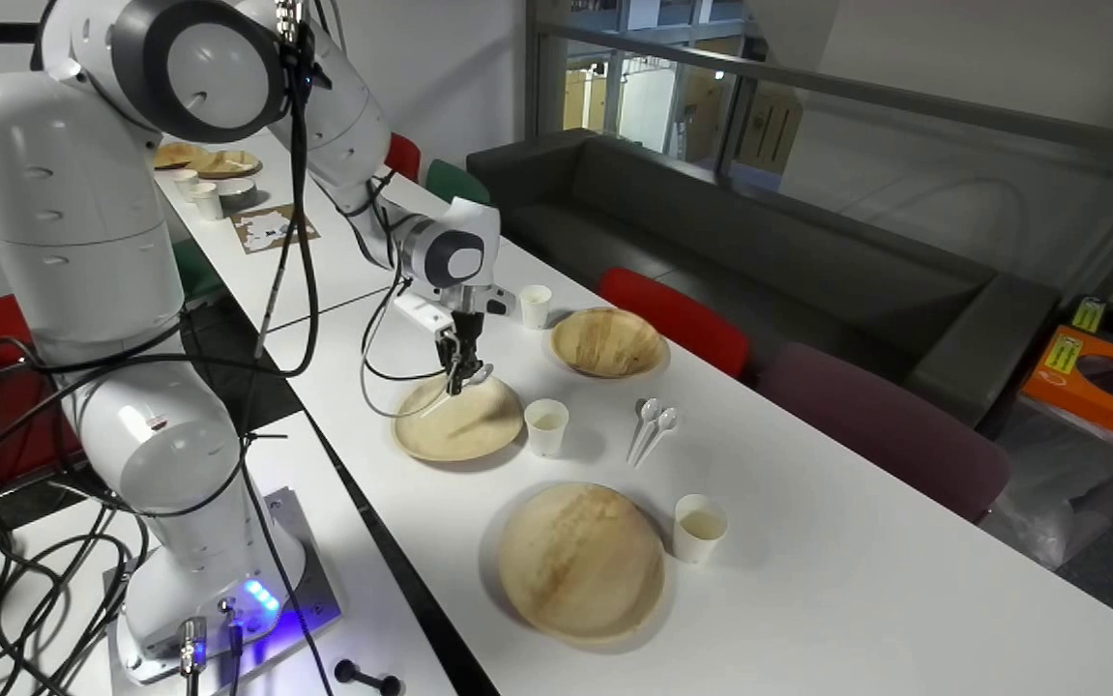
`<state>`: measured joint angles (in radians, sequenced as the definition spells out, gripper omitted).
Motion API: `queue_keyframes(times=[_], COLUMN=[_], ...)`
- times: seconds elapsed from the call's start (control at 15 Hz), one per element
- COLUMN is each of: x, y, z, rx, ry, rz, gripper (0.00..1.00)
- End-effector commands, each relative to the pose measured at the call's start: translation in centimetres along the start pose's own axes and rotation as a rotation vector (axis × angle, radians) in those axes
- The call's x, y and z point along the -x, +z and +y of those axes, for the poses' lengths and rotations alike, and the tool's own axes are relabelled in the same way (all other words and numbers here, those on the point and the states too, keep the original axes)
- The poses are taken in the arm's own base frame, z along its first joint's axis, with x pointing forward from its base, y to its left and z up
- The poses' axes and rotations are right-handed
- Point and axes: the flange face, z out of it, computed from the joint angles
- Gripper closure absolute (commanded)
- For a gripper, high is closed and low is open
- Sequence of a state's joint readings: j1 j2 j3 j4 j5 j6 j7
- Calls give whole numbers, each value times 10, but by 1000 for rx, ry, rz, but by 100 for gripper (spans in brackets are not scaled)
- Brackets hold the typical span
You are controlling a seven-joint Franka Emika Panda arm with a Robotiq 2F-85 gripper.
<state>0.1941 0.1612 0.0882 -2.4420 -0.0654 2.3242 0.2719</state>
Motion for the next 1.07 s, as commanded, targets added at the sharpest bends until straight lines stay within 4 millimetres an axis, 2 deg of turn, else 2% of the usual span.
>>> queue_keyframes(times=[0.0,0.53,1.0], x=[-10,-26,-37], y=[-1,14,43], z=[-1,-11,-20], rx=[24,42,57], ry=[-8,-27,-29], rz=[-4,-46,-102], gripper=[98,98,98])
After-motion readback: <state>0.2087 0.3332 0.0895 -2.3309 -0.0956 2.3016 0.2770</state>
